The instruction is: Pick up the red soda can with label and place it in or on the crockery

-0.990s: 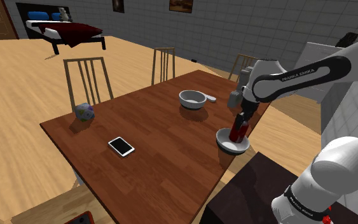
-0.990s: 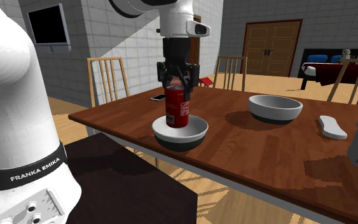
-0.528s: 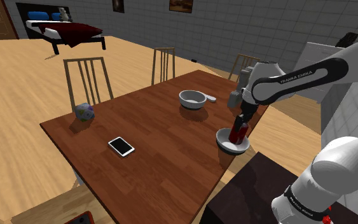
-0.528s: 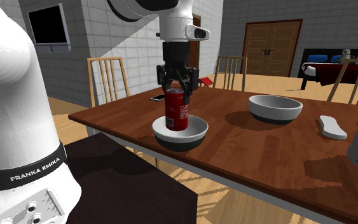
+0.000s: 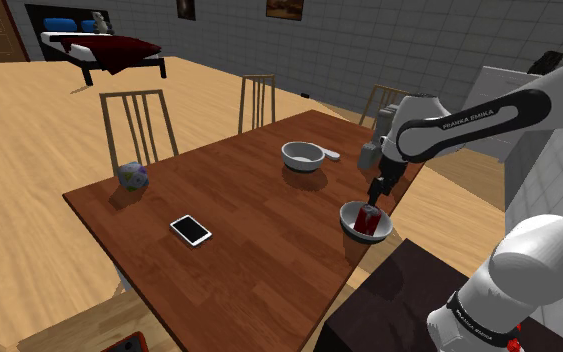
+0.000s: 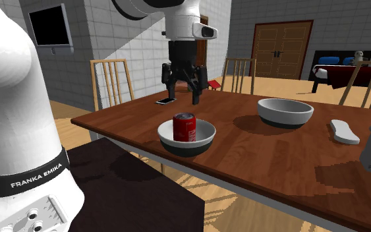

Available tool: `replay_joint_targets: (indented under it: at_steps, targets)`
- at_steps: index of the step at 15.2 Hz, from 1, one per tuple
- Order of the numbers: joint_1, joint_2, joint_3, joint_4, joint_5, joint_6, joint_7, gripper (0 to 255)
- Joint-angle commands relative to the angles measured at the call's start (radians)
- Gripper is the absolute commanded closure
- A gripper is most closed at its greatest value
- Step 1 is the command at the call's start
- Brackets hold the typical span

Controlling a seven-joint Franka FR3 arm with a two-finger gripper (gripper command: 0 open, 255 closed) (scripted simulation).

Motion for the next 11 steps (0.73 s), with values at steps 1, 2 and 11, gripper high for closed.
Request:
replay_joint_targets:
  at_steps: [1, 2, 11]
  targets:
    - [0.0, -0.039, 0.004, 0.028, 0.001, -0.068, 0.001, 0]
    - [-0.001, -0.06, 0.006, 0.049, 0.002, -0.11, 0.001, 0]
    - [-0.001, -0.076, 0.008, 0.066, 0.002, -0.142, 0.001, 0]
